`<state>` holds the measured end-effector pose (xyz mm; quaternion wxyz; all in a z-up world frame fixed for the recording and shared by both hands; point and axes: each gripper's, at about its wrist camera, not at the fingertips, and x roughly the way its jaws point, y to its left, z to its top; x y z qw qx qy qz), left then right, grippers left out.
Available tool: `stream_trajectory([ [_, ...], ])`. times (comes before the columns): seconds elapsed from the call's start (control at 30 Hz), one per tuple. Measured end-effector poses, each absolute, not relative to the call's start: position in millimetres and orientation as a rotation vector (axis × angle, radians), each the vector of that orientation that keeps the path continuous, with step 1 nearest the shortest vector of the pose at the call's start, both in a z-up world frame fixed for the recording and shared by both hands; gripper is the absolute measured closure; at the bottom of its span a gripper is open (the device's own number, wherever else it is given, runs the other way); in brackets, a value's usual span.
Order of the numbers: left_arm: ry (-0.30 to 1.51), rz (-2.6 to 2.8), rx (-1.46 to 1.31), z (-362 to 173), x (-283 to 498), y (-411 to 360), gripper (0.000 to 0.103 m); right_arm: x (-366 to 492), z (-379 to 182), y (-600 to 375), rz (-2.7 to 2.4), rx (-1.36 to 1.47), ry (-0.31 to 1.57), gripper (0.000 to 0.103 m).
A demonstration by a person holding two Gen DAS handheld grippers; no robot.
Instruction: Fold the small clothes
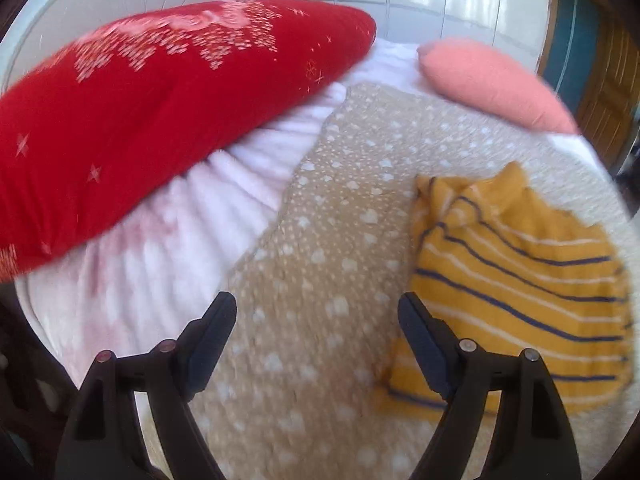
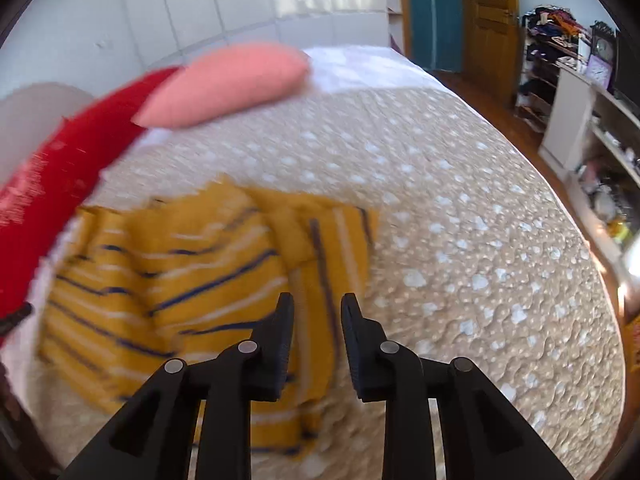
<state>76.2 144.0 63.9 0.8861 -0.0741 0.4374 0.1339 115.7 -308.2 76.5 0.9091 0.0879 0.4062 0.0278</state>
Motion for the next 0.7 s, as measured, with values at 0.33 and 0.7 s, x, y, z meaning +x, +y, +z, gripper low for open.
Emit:
stream_trajectory([
  [0.33,0.847,0.233,-0.254,20,42,115,0.02,115,91,-196,0.379,0.11,0.873,0.078],
  [0.7,0.706,0.148,-0.33,5,23,134,0.018,232,5,-137,0.26,0.174,1.089,0.069],
])
